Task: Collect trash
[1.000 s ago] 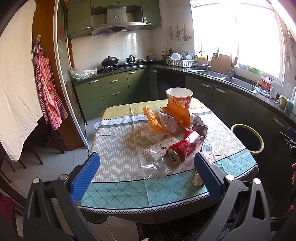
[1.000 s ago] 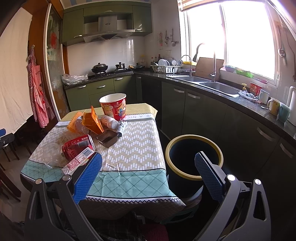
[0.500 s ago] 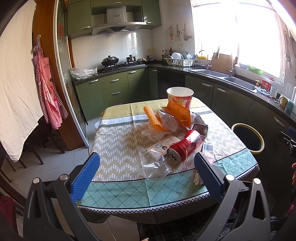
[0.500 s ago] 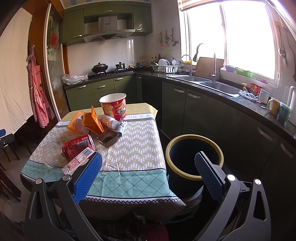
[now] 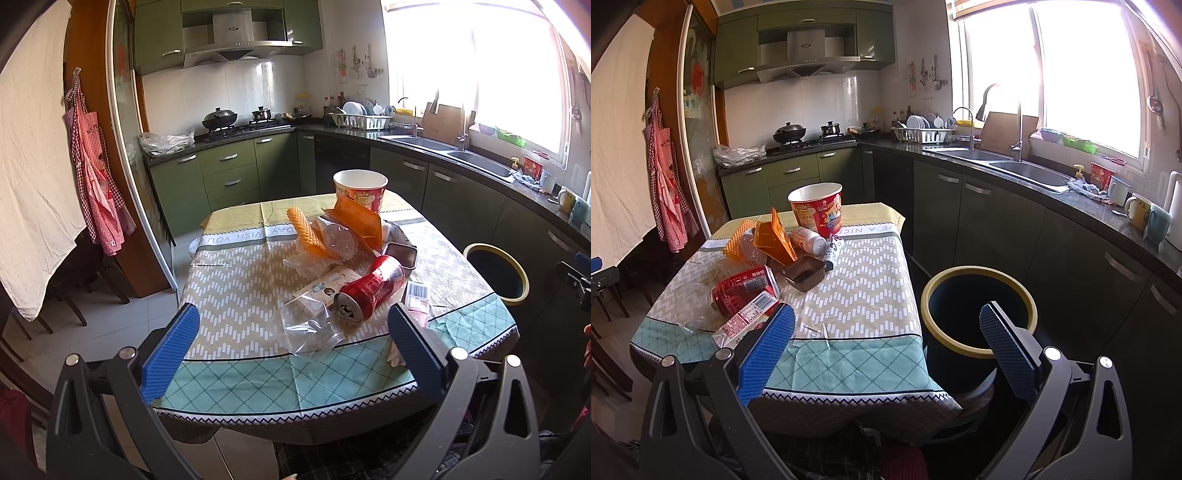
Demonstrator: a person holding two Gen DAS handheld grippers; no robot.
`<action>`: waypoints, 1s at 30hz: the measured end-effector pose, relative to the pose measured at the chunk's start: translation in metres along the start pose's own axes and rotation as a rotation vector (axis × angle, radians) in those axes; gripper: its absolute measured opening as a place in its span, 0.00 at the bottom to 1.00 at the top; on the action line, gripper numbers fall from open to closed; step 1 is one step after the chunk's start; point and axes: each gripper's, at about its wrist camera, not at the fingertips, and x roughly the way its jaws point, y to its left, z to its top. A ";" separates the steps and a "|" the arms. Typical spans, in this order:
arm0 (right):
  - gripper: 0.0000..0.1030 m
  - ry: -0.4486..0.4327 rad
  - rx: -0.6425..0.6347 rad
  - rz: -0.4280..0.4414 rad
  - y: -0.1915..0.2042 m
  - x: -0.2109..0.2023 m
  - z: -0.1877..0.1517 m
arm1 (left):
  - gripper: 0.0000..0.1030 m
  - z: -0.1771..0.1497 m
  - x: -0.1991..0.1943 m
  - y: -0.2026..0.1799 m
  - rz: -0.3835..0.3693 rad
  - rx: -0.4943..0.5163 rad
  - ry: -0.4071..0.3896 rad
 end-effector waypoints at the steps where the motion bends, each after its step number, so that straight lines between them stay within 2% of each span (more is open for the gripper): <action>1: 0.96 0.003 0.000 0.000 0.000 0.002 0.000 | 0.94 0.000 0.000 0.000 0.001 0.001 0.001; 5: 0.96 0.022 -0.019 0.004 -0.003 0.008 0.003 | 0.94 0.007 0.012 -0.002 0.007 0.020 0.029; 8: 0.96 0.031 -0.062 0.005 -0.004 0.016 0.018 | 0.94 0.022 0.030 -0.001 0.017 0.037 0.064; 11: 0.96 0.076 -0.069 0.083 -0.008 0.033 0.043 | 0.94 0.039 0.050 0.005 0.040 0.035 0.103; 17: 0.96 0.175 -0.122 0.135 -0.005 0.084 0.107 | 0.94 0.064 0.084 0.014 0.018 0.027 0.200; 19: 0.94 0.212 -0.134 0.155 -0.003 0.107 0.130 | 0.94 0.067 0.094 0.011 -0.027 0.031 0.239; 21: 0.84 0.262 -0.130 0.196 0.002 0.132 0.150 | 0.94 0.068 0.103 0.004 -0.092 0.049 0.279; 23: 0.80 0.321 -0.133 0.257 0.011 0.158 0.167 | 0.94 0.070 0.111 -0.008 -0.158 0.092 0.303; 27: 0.78 0.415 -0.162 0.339 0.038 0.206 0.192 | 0.94 0.073 0.133 -0.041 -0.257 0.224 0.347; 30: 0.78 0.457 -0.174 0.358 0.058 0.235 0.208 | 0.94 0.075 0.156 -0.068 -0.272 0.350 0.377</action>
